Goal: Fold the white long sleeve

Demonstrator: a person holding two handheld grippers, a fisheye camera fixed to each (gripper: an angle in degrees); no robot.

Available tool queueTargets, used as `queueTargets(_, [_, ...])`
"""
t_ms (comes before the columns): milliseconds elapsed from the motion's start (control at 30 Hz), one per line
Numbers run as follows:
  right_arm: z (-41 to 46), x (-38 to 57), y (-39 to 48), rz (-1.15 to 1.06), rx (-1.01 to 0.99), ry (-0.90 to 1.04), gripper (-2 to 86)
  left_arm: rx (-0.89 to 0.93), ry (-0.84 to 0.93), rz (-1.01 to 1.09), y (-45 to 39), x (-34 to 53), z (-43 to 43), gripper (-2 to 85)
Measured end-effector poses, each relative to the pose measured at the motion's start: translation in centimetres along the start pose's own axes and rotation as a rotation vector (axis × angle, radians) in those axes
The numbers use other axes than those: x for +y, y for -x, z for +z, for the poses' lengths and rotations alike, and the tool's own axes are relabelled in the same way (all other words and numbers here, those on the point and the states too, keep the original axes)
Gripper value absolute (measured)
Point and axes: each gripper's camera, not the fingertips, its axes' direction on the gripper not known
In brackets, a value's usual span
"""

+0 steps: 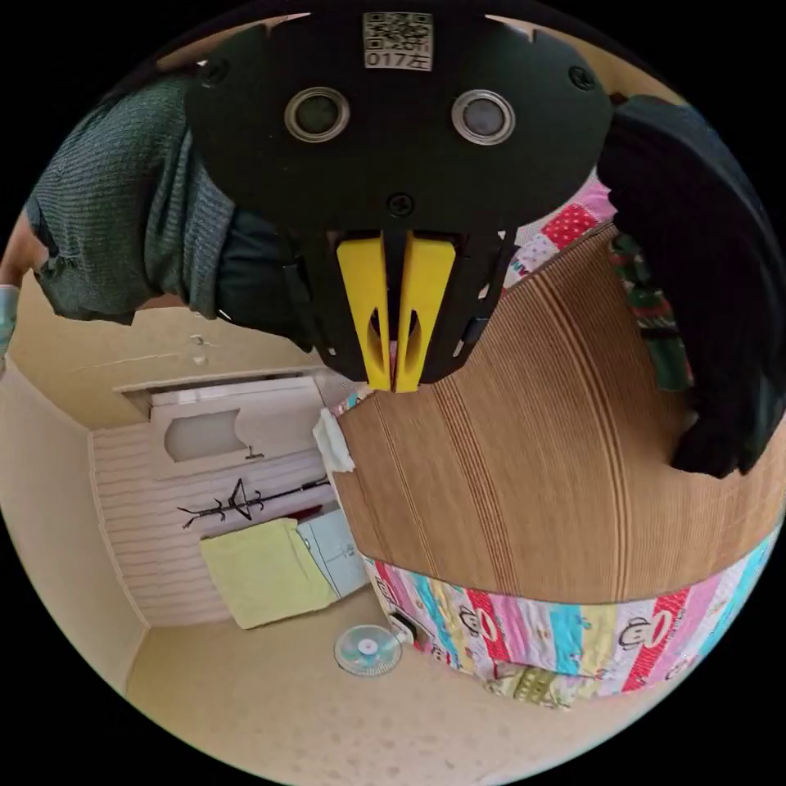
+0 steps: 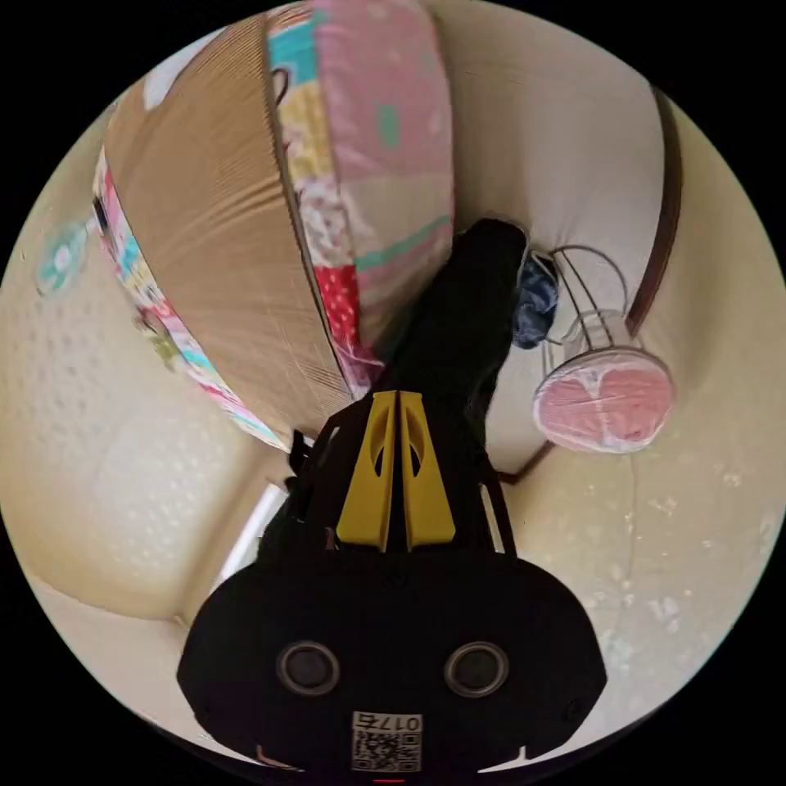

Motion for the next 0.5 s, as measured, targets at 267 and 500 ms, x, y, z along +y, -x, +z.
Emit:
queueTargets(267, [-1.0,1.5,-5.1,0.199,-0.854,-0.165,0.5,0.24,0.074,-0.096,-4.2,-3.3,13.8,-1.0])
queueTargets(500, [-7.0,-2.6,5.9,-0.041,-0.594,-0.086,1.1,0.096,0.059,-0.168,-6.7,-5.0,17.6,-1.0])
